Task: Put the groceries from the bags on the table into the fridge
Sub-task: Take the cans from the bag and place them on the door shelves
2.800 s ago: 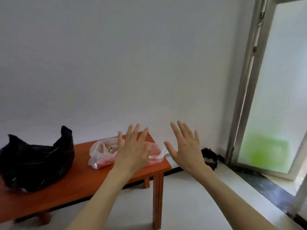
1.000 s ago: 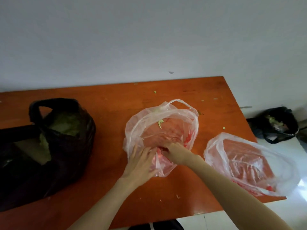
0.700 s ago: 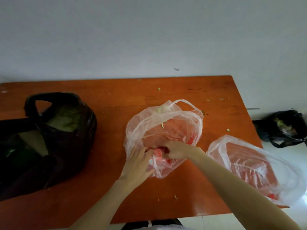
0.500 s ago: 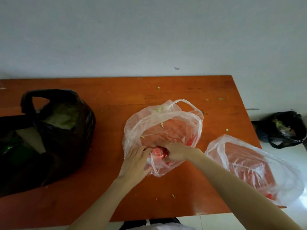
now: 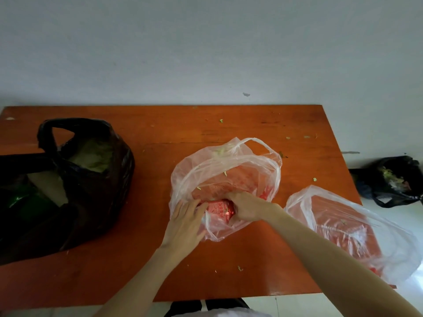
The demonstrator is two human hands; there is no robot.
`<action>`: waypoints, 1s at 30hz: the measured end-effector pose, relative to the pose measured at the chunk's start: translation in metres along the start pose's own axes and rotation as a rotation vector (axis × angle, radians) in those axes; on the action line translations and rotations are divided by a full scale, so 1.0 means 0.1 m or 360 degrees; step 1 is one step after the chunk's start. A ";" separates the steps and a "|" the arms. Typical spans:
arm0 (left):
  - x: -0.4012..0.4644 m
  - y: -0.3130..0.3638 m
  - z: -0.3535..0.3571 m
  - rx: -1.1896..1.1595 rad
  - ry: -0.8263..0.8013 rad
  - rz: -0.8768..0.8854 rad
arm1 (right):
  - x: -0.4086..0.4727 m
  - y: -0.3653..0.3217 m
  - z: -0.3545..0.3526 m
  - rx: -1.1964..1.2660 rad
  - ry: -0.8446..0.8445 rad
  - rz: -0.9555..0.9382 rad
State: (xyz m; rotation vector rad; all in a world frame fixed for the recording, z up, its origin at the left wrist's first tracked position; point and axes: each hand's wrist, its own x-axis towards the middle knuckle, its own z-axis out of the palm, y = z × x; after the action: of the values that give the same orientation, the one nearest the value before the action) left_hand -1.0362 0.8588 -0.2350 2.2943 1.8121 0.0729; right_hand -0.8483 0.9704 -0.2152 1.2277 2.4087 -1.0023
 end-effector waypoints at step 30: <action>0.21 0.85 -1.36 -0.0812 0.0132 0.0765 | -2.08 -1.09 -0.20 0.1325 0.2029 0.0495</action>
State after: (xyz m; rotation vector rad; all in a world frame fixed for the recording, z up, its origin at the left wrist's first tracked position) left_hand -0.9738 0.8794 -0.0872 2.2925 1.0603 0.6330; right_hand -0.8056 0.8127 -0.0458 3.1915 2.2888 -1.4227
